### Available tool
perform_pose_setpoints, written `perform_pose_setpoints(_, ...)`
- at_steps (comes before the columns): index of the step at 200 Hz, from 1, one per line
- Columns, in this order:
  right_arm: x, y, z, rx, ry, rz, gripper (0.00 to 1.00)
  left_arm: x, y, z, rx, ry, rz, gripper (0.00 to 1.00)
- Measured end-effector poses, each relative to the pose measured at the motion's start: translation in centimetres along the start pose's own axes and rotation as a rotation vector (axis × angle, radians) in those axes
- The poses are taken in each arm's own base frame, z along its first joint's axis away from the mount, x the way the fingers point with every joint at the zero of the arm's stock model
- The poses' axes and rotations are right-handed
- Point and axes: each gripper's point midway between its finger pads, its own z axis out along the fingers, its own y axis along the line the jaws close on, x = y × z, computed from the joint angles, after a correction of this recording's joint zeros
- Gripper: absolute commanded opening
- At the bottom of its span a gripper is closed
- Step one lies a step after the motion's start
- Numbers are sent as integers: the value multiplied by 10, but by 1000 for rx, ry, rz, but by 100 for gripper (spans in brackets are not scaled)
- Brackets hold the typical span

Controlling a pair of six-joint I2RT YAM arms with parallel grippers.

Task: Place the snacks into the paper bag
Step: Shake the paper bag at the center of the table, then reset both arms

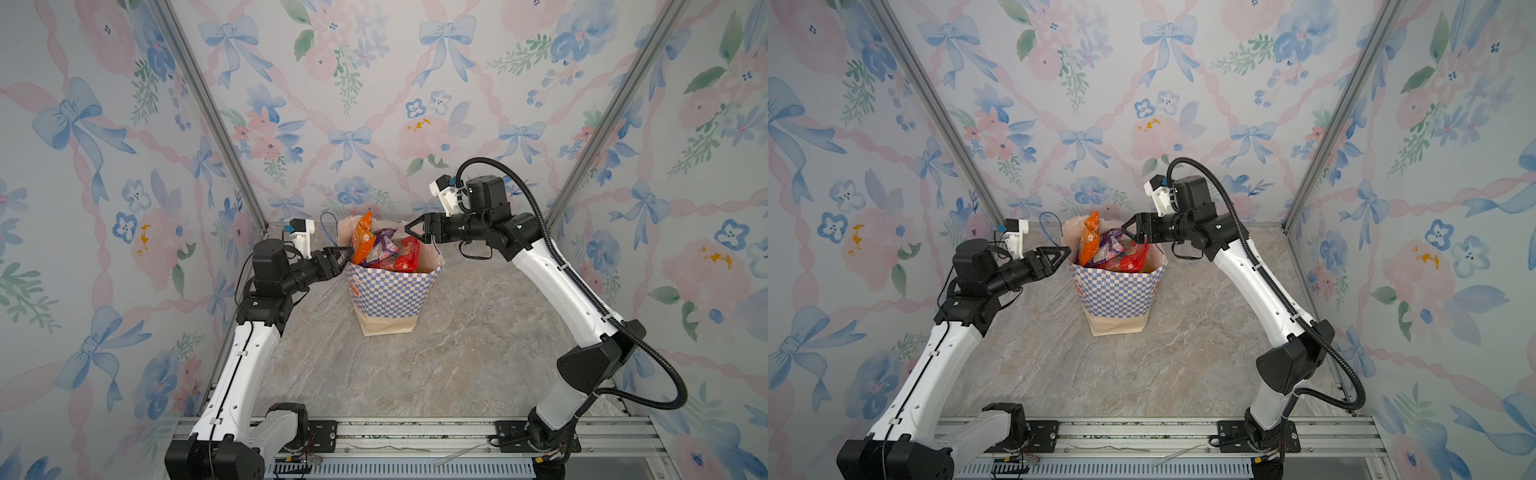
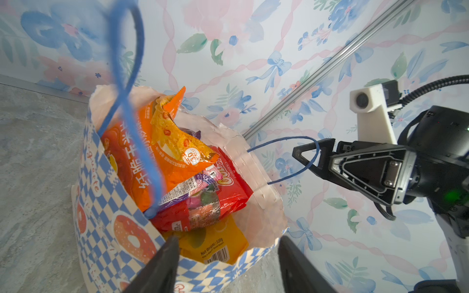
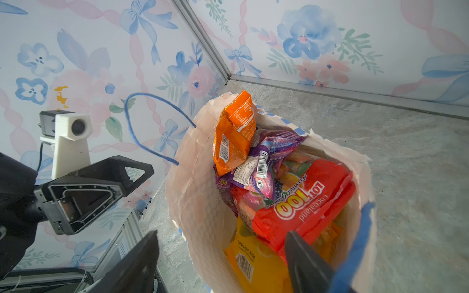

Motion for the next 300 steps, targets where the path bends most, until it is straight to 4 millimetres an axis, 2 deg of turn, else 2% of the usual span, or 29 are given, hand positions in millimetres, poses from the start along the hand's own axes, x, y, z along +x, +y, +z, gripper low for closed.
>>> perform_pose_setpoints(26, 0, -12, -9, 34, 5, 20, 86, -2, -3, -4, 3, -10, 6, 98)
perform_pose_setpoints(64, 0, -19, -36, 75, -3, 26, 90, 0, -2, -5, 2, 1, -3, 98)
perform_pose_setpoints(84, 2, -24, -57, 123, -4, 9, 92, 2, -2, -9, -4, 3, 5, 98)
perform_pose_setpoints(105, 5, -40, -90, 195, -18, 5, 93, 4, -2, -16, -28, 3, 29, 98)
perform_pose_setpoints(131, 17, -78, -141, 308, -60, 54, 98, 6, 0, -22, -56, 4, 59, 98)
perform_pose_setpoints(148, 32, -109, -174, 395, -95, 104, 98, 7, 3, -24, -79, 2, 74, 98)
perform_pose_setpoints(163, 46, -140, -193, 479, -131, 149, 98, 8, 10, -27, -115, -11, 94, 98)
perform_pose_setpoints(176, 62, -169, -202, 551, -153, 182, 98, 10, 20, -32, -173, -33, 117, 98)
perform_pose_setpoints(208, 114, -238, -190, 673, -180, 233, 98, 10, 52, -47, -361, -90, 182, 98)
perform_pose_setpoints(236, 161, -280, -170, 753, -162, 211, 96, 2, 72, -61, -487, -169, 277, 98)
perform_pose_setpoints(248, 171, -293, -165, 784, -161, 193, 96, 0, 80, -65, -517, -199, 304, 98)
perform_pose_setpoints(272, 174, -310, -147, 832, -180, 100, 96, -4, 101, -66, -558, -252, 331, 98)
perform_pose_setpoints(300, 189, -323, -116, 862, -177, -4, 96, 15, 141, -53, -609, -250, 343, 98)
